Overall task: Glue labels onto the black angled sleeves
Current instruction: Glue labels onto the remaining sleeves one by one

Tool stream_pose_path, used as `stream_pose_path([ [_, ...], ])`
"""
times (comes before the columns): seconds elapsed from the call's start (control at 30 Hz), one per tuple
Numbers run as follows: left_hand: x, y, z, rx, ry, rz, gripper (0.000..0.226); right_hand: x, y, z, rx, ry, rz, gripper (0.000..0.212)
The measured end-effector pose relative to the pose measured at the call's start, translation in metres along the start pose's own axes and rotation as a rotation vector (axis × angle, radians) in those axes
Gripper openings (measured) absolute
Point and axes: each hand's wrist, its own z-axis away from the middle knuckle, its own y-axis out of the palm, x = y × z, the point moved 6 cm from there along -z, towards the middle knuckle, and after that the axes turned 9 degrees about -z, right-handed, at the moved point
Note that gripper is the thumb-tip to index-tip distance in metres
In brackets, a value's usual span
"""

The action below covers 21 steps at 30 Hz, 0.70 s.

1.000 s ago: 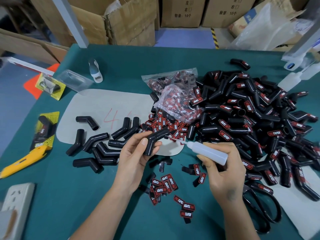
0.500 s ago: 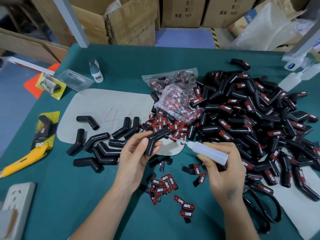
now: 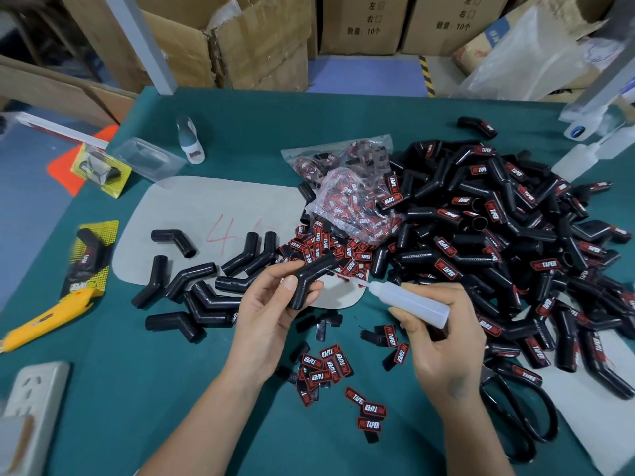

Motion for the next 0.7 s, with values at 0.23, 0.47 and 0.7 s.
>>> stream_pose_path([
  [0.23, 0.0009, 0.0000, 0.0009, 0.000, 0.020, -0.036, 0.021, 0.0009, -0.0009, -0.0003, -0.009, 0.005, 0.001, 0.025],
  [0.47, -0.0004, 0.0021, 0.0015, 0.023, 0.033, -0.072, 0.021, -0.0024, -0.0035, 0.0015, -0.035, 0.020, 0.007, 0.021],
  [0.7, -0.0030, -0.0006, 0.0006, -0.010, 0.035, -0.044, 0.022, -0.0015, -0.0016, 0.0004, -0.014, 0.024, -0.002, 0.022],
])
